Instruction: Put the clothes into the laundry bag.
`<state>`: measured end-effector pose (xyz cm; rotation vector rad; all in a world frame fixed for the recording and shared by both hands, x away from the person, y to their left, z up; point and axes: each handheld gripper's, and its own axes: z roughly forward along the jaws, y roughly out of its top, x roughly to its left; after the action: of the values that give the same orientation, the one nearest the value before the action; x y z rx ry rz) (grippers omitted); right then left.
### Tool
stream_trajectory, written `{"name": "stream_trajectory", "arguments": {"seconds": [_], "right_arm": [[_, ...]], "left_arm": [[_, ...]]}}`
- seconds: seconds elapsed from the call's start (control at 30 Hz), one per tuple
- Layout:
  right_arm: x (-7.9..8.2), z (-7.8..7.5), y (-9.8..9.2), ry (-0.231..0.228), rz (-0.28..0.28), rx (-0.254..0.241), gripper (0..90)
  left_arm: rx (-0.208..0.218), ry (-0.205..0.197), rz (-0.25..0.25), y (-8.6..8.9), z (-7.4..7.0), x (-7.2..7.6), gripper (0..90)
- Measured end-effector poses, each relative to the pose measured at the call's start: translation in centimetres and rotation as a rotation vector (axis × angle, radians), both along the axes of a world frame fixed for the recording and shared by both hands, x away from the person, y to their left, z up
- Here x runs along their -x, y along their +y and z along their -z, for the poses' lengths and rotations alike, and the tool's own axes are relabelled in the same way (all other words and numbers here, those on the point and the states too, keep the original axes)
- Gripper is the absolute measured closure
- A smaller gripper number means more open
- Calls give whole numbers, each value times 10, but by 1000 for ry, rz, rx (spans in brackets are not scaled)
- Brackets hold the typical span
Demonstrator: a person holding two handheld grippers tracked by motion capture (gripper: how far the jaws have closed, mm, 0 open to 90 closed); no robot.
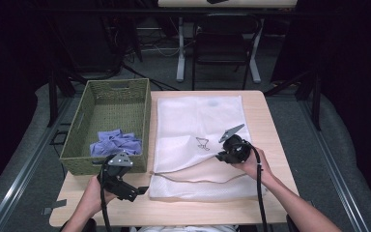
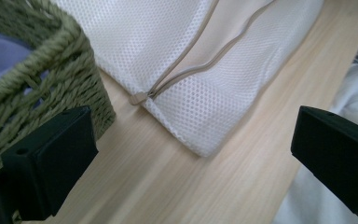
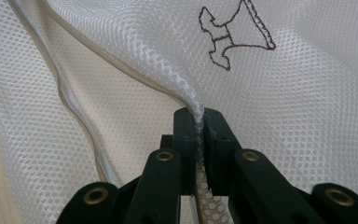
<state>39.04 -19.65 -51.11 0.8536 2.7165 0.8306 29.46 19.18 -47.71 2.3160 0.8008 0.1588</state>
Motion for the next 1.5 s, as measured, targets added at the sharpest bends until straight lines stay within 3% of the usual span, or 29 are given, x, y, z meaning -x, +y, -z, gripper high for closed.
{"name": "stream_trajectory", "arguments": {"seconds": [0.07, 0.2, 0.37, 0.7, 0.87, 1.13, 1.3, 1.37, 1.5], "right_arm": [[0, 0, 0, 5, 5, -1, 850], [0, 0, 0, 4, 5, 4, 852], [-1, 0, 0, -4, 5, 6, 852], [-3, -1, -2, -6, -3, 3, 854], [-3, 0, -2, 0, 4, 4, 855], [-3, -1, -3, -3, 5, 5, 856], [-4, -1, -4, -4, -2, 3, 856], [-4, -1, -4, -7, -3, 3, 857], [-4, -1, -4, -3, 2, 0, 857]], "left_arm": [[16, -4, 1, 2, -7, 1, 3], [5, -26, 15, 7, -21, -5, 4], [-45, -51, 26, 12, -37, -17, 4], [-88, -85, 23, 28, -62, -53, 17], [-131, -90, 11, 33, -72, -73, 4], [-186, -89, 29, 38, -76, -96, 1], [-247, -90, 34, 43, -71, -109, 8], [-283, -82, 48, 43, -69, -114, 36], [-314, -58, 76, 44, -63, -123, 43]]}}
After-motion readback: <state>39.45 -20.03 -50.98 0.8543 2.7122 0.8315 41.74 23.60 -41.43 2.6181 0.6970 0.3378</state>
